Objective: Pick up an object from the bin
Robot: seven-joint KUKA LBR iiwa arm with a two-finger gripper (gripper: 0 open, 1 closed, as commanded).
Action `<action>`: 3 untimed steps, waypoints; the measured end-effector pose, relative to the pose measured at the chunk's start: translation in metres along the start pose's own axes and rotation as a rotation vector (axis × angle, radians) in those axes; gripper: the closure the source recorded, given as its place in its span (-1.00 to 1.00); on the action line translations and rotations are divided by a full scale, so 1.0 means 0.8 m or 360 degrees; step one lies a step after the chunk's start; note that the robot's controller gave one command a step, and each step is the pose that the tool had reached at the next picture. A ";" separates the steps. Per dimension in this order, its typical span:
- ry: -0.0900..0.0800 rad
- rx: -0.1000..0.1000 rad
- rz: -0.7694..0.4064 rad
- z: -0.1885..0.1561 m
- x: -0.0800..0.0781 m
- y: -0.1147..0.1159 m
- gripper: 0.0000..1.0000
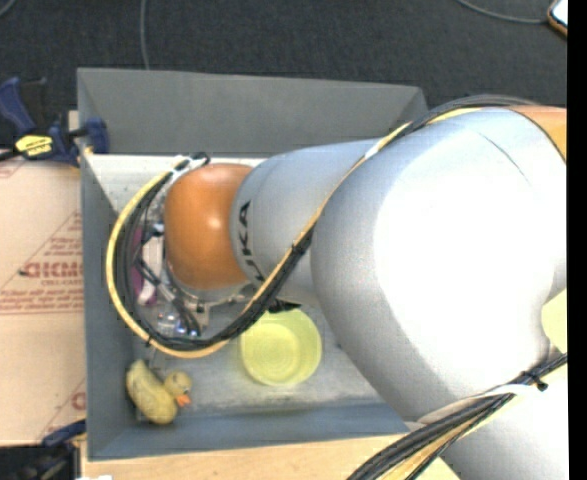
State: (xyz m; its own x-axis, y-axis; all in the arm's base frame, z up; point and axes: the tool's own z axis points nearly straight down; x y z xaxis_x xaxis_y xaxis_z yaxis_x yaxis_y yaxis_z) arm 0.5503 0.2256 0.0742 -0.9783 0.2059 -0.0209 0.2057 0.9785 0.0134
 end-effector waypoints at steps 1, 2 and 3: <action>-0.0003 0.0002 -0.0464 0.002 -0.020 -0.002 -1.00; -0.0022 -0.0010 0.0368 0.000 0.056 -0.036 -1.00; -0.0012 -0.0004 0.0018 -0.090 -0.069 -0.132 -1.00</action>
Offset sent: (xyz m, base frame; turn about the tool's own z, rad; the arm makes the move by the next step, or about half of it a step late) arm -0.0667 -0.0187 -0.0042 0.3135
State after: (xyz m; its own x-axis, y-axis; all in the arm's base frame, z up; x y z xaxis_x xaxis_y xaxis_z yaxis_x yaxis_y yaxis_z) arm 0.5812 0.1100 0.1458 -0.9757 0.2173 -0.0282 0.2169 0.9761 0.0162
